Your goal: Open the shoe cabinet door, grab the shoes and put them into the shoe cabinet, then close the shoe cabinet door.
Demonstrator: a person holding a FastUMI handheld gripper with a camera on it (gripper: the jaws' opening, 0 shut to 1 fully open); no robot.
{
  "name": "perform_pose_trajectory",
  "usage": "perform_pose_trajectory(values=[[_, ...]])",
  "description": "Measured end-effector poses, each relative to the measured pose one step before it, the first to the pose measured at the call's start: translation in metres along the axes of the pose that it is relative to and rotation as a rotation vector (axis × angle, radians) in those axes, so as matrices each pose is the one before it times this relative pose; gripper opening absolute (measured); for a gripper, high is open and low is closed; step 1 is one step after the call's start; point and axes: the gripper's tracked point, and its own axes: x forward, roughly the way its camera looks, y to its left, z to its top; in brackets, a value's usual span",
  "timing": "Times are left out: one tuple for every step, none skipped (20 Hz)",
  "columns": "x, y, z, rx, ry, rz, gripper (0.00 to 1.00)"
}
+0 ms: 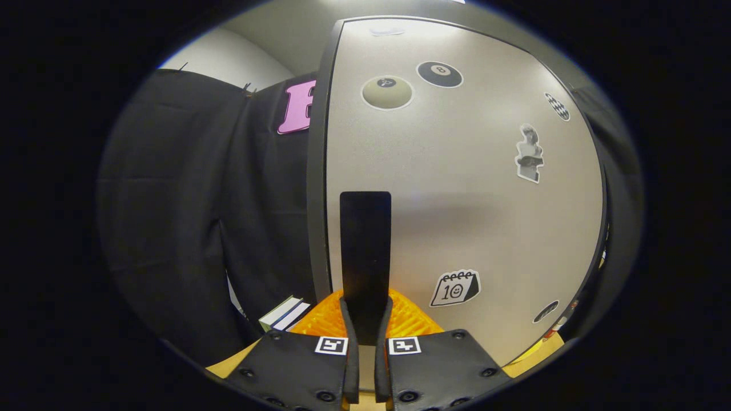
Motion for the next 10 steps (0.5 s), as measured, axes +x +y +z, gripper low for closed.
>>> perform_pose_trajectory(values=[[-0.00146, -0.00139, 0.00003, -0.00277, 0.00441, 0.00794, 0.12], [-0.00259, 0.00099, -0.00108, -0.00288, 0.00122, 0.00839, 0.12], [-0.00449, -0.00012, 0.00010, 0.00495, 0.00118, 0.00706, 0.12], [-0.00496, 0.00089, -0.00125, 0.00437, 0.00434, 0.00886, 0.12], [-0.00572, -0.00041, 0.00145, 0.00574, -0.00680, 0.00715, 0.12], [-0.00648, 0.00155, -0.00129, -0.00172, 0.00532, 0.00745, 0.12], [-0.00709, 0.00095, 0.00051, -0.00326, -0.00447, 0.00372, 0.12], [-0.00718, 0.00003, 0.00006, -0.00477, -0.00114, 0.00241, 0.12], [-0.00103, -0.00215, 0.00030, -0.00174, -0.00233, 0.00322, 0.12], [-0.00093, -0.00108, -0.00119, 0.00000, -0.00033, 0.00378, 0.12]])
